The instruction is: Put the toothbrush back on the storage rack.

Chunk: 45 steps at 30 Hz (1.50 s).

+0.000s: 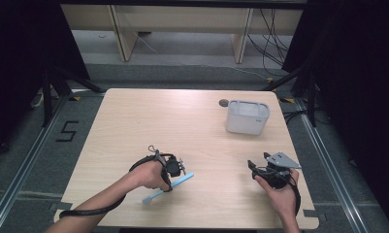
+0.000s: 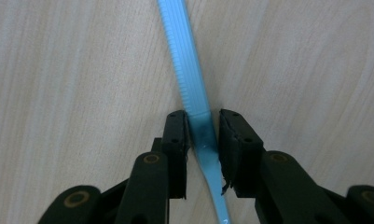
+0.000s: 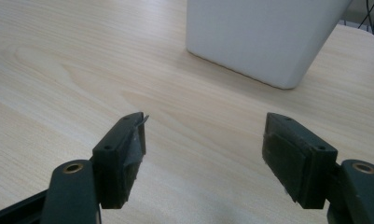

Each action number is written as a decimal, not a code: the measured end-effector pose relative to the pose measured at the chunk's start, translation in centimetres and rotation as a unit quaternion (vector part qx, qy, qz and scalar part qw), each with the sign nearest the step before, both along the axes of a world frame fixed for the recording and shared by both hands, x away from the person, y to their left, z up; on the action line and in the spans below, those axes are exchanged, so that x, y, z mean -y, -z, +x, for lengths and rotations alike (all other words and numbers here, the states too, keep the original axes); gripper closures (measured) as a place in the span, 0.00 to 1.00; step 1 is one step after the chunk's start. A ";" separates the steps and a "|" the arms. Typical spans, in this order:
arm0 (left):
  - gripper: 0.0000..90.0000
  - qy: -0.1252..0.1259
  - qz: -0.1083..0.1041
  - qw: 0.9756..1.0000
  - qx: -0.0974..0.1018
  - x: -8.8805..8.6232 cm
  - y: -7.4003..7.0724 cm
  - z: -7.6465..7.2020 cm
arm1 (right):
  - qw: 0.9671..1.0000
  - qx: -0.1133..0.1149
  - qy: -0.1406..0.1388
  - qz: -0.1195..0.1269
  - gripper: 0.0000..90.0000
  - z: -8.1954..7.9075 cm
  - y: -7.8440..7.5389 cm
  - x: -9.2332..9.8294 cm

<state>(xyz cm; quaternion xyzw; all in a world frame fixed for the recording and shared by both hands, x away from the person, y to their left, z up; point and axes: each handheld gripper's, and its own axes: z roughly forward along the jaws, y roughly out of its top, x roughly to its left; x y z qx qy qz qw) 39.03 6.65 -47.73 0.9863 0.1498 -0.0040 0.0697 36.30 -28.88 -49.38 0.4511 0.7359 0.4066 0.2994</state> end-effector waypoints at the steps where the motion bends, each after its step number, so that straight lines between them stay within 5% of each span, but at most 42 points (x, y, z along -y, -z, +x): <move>1: 0.80 0.001 -0.001 1.000 0.001 0.0 0.0 0.0 | 1.000 -0.003 -0.001 0.000 0.35 0.0 0.0 0.0; 2: 0.80 0.002 -0.001 1.000 0.002 0.0 0.0 0.0 | 1.000 -0.016 0.008 0.017 0.35 -0.2 0.0 -0.3; 14: 0.81 0.021 0.004 1.000 0.003 0.2 0.0 0.0 | 1.000 -0.017 0.007 0.018 0.35 -0.1 0.0 -0.3; 19: 0.86 0.038 0.016 0.999 0.014 0.5 0.0 -0.2 | 1.000 0.000 -0.002 -0.004 0.35 0.1 0.0 -0.1; 24: 0.87 0.061 0.020 0.998 0.022 0.7 0.0 -0.5 | 1.000 -0.012 0.004 0.010 0.35 0.0 0.1 -0.3; 28: 0.87 0.070 0.016 0.997 0.021 0.6 0.0 -0.5 | 1.000 -0.007 -0.004 -0.002 0.36 0.0 0.0 -0.4; 31: 0.87 0.077 0.016 0.997 0.021 0.5 0.0 -0.6 | 0.999 -0.006 -0.046 -0.028 0.40 0.1 -0.1 -0.8; 34: 0.87 0.083 0.018 0.996 0.021 0.5 -0.1 -0.8 | 0.992 -0.037 -0.110 -0.044 0.43 -0.2 -0.4 -2.3; 35: 0.87 0.086 0.018 0.996 0.023 0.5 -0.3 -0.9 | 0.988 -0.046 -0.139 -0.056 0.44 -0.2 -0.5 -2.9; 36: 0.87 0.087 0.017 0.996 0.026 0.5 -0.4 -1.0 | 0.976 -0.060 -0.194 -0.085 0.45 -0.3 -0.5 -4.1; 37: 0.87 0.090 0.018 0.995 0.026 0.5 -0.6 -1.1 | 0.976 -0.060 -0.194 -0.085 0.45 -0.3 -0.5 -4.1; 38: 0.87 0.092 0.019 0.995 0.026 0.5 -0.8 -1.2 | 0.964 -0.079 -0.234 -0.102 0.46 -0.4 -0.4 -5.3; 39: 0.87 0.094 0.017 0.995 0.027 0.5 -1.0 -1.3 | 0.964 -0.079 -0.234 -0.102 0.46 -0.4 -0.4 -5.3; 45: 0.87 0.108 0.014 0.994 0.028 0.6 -1.7 -2.1 | 0.926 -0.115 -0.340 -0.115 0.51 -0.7 -1.1 -8.7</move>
